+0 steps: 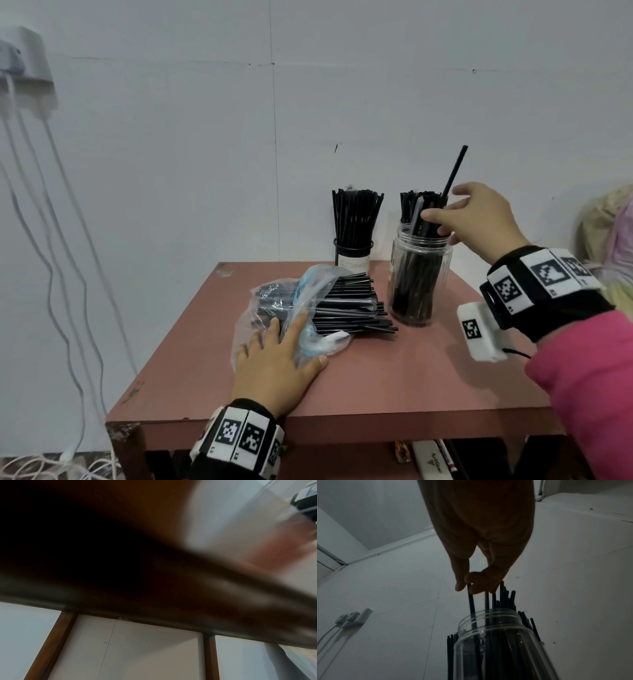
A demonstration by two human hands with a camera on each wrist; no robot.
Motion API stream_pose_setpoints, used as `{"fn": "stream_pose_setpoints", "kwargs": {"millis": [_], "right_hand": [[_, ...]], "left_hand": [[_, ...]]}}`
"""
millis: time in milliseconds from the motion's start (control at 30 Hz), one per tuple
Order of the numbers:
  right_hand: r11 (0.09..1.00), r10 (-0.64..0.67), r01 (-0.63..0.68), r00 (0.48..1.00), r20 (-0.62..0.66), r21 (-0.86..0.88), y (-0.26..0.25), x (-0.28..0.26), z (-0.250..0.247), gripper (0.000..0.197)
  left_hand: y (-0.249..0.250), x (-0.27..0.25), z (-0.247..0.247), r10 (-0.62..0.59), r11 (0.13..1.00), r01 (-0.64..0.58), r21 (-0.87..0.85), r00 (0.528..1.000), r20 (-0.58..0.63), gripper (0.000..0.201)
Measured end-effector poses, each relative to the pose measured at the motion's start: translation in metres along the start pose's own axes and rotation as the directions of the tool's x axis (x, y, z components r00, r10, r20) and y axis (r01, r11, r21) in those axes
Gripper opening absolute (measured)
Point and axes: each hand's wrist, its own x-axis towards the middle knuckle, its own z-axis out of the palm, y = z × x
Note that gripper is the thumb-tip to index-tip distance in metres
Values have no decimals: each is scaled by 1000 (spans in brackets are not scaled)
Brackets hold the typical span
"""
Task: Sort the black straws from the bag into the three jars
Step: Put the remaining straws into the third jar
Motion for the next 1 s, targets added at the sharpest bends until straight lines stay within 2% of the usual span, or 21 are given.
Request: {"fn": "stream_pose_setpoints", "kwargs": {"millis": [33, 100, 200, 267, 300, 367, 400, 467, 600, 667, 700, 767, 800, 833, 867, 933, 1000], "right_hand": [[999, -12, 13, 999, -35, 42, 0, 1, 0, 67], [992, -55, 68, 991, -125, 109, -1, 2, 0, 65], [975, -106, 149, 964, -244, 167, -3, 6, -1, 41], [980, -78, 112, 977, -200, 164, -2, 9, -2, 29], [984, -51, 74, 989, -141, 160, -2, 10, -1, 32], [980, 4, 5, 999, -42, 198, -2, 12, -1, 54], [975, 14, -4, 999, -45, 221, -3, 11, -2, 63], [965, -11, 49, 989, -145, 256, -9, 7, -4, 65], [937, -130, 240, 914, -385, 255, -23, -15, -4, 44], [904, -152, 291, 903, -401, 313, -28, -32, 0, 26], [878, -126, 276, 921, -369, 390, -28, -42, 5, 18], [799, 0, 110, 983, -184, 590, -21, -67, 19, 4], [752, 86, -28, 995, -56, 658, -14, -80, 28, 3], [706, 174, -175, 982, 72, 686, -6, -94, 38, 3], [655, 258, -313, 948, 185, 688, 5, -106, 47, 4], [508, 431, -544, 832, 350, 668, 28, -124, 65, 13], [366, 552, -676, 711, 436, 640, 45, -133, 78, 20]], "left_hand": [[0, 0, 0, -1, 1000, 1, -2, 1000, 1, 77], [-1, 0, 0, -3, 1000, 3, -7, 1000, 2, 77], [0, 0, 1, -4, 1000, 4, -11, 1000, -2, 77], [0, 0, 1, -4, 1000, 4, -11, 1000, -4, 77], [0, 0, 1, -3, 1000, 3, -10, 1000, -4, 77], [0, 0, 0, -5, 1000, 5, -8, 1000, -4, 77], [0, 0, 0, -6, 1000, 6, -11, 1000, -4, 77], [0, 0, 0, -6, 1000, 6, -15, 1000, -3, 77], [1, -1, -1, -6, 1000, 6, -15, 1000, -2, 76], [1, -1, -1, -7, 1000, 7, -13, 1000, -4, 76], [1, -1, -1, -7, 1000, 7, -11, 1000, -5, 76], [1, -1, -1, -6, 1000, 6, -9, 1000, -6, 76], [1, -1, -1, -5, 1000, 5, -8, 1000, -6, 76], [0, -1, 0, -4, 1000, 4, -6, 1000, -6, 76], [0, -1, 0, -4, 1000, 4, -5, 1000, -6, 77], [1, -1, -1, -3, 1000, 3, -6, 1000, -8, 77], [1, -2, -1, -3, 1000, 3, -1, 1000, -5, 76]]}}
